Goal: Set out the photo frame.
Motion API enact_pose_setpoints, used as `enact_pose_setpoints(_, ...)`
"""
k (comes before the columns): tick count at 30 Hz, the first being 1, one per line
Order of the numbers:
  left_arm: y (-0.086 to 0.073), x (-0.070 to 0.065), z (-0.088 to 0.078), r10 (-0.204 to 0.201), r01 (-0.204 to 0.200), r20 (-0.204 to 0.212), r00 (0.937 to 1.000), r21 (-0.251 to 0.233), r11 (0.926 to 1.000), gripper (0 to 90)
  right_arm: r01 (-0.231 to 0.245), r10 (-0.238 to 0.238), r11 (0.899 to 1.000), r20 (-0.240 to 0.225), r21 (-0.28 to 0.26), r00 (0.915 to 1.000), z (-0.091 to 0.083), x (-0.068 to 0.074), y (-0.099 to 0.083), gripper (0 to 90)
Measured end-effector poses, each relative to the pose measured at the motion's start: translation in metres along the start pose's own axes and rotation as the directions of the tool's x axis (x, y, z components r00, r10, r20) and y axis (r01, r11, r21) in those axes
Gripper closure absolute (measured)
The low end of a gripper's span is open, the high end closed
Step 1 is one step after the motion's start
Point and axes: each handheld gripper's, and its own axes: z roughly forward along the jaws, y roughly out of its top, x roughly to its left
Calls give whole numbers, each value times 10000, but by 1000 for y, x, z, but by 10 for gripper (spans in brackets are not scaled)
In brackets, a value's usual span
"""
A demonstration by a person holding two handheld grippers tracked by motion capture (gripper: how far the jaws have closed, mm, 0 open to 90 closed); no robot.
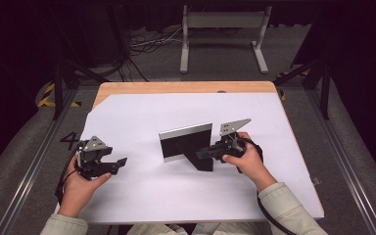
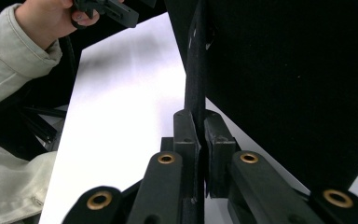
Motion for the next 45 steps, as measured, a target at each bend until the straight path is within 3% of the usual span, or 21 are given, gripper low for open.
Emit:
enact_pose_setpoints(12,1,-1,0,5,-5,49,10000,0,10000,316,231,-246,9987,323,458,9992,-1,10,-1,858)
enact_pose_setpoints(33,10,-10,6,283,-281,309,9991,-85,9996,321,209,-251,9976,630,662,9977,-6,22,-9,829)
enact_pose_setpoints(42,14,-13,6,450,-437,384,9983,-340,9985,349,336,-364,9990,1097,279,9933,-22,31,-6,739)
enact_pose_setpoints(45,15,-15,6,587,-565,465,9972,-456,9974,396,450,-473,9988,1615,181,9857,-32,36,-5,720)
